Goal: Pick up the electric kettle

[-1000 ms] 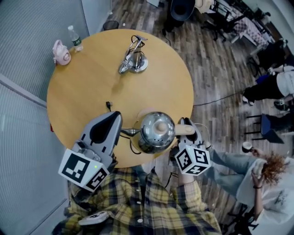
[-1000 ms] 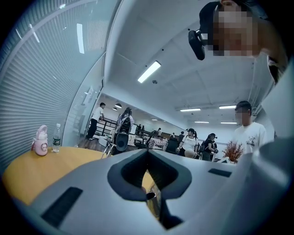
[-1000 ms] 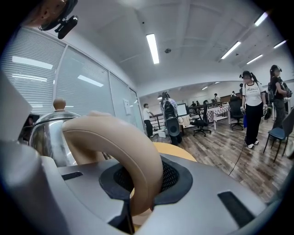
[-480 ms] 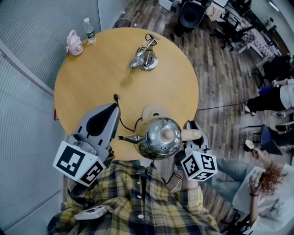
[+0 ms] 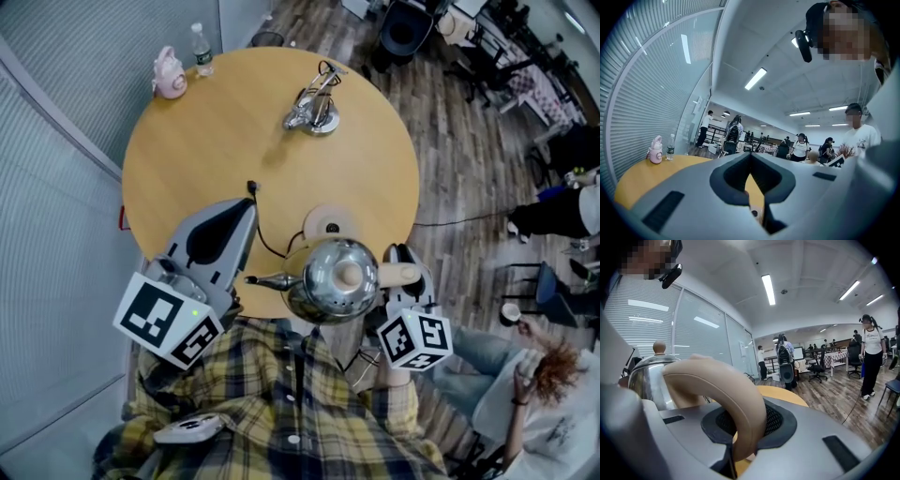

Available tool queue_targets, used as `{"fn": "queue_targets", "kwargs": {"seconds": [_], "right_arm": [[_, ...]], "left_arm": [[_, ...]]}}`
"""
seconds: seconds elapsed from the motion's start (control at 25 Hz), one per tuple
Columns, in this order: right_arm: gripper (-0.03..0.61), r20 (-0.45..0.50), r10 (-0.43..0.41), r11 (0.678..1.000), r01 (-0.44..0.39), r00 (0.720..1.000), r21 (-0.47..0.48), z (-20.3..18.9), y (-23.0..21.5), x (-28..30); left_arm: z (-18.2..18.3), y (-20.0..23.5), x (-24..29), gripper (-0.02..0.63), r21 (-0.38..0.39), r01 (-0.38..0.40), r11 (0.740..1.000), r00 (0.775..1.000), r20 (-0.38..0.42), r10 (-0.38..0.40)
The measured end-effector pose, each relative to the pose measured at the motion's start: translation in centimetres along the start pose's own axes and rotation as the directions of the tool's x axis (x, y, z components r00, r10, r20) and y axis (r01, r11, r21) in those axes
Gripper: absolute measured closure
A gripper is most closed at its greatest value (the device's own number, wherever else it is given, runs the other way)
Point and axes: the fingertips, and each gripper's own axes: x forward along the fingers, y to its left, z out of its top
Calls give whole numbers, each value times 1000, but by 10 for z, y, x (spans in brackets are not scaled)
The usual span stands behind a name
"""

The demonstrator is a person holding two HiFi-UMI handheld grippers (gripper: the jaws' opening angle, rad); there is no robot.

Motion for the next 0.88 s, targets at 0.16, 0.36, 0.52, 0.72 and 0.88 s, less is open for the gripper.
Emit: {"fn": "queue_targets", "kwargs": {"seconds": [0.16, 0.36, 0.52, 0.72, 0.88], "right_arm": [[497, 1, 3, 1000, -3, 1000, 7, -3, 2, 3], [497, -1, 14, 1000, -14, 1000, 7, -2, 6, 2], [497, 6, 16, 1000, -16, 1000, 13, -1, 7, 3], [497, 7, 15, 1000, -15, 1000, 12, 0, 6, 2], [497, 4, 21, 1000, -21, 1000, 5, -1, 6, 4]], "left_arm": [[1, 4, 1, 611, 16, -3, 1000, 1000, 0, 3], [-3, 3, 4, 611, 26, 28, 999, 999, -24, -27], [3, 7, 9, 611, 57, 45, 997, 999, -14, -44], [8, 5, 14, 611, 71, 91, 993, 996, -33, -89], [1, 2, 19, 611, 64, 122, 990, 991, -61, -118]]}}
